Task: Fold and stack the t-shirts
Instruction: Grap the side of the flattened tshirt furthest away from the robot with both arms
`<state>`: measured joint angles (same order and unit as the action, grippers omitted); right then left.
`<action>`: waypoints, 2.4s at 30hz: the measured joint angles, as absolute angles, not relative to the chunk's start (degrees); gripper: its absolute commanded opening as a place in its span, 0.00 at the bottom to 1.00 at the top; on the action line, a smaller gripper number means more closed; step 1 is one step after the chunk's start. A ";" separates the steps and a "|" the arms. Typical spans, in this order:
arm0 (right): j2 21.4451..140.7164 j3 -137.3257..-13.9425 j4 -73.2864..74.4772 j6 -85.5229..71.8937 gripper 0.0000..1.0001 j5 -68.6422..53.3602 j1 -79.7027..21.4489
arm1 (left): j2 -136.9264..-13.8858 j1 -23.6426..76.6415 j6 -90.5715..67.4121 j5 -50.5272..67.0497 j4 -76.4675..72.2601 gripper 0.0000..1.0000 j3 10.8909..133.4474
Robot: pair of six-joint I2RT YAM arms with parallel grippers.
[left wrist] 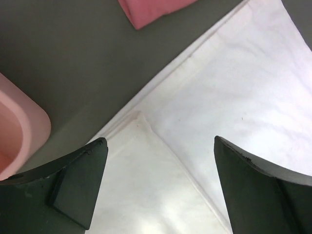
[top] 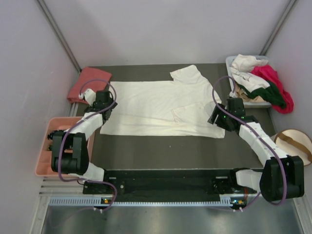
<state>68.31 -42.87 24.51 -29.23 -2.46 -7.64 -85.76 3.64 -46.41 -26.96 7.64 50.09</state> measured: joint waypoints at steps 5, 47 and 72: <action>66.50 -42.41 29.15 -30.70 0.69 3.81 -7.64 | -84.71 4.95 -46.50 -25.91 7.70 0.94 48.14; 76.75 -38.68 28.91 -30.20 0.30 8.49 -7.64 | -83.72 6.15 -46.52 -24.47 7.77 0.94 45.41; 68.66 -41.12 37.17 -34.72 0.00 15.77 -7.68 | -83.72 6.15 -46.52 -24.93 7.84 0.95 45.41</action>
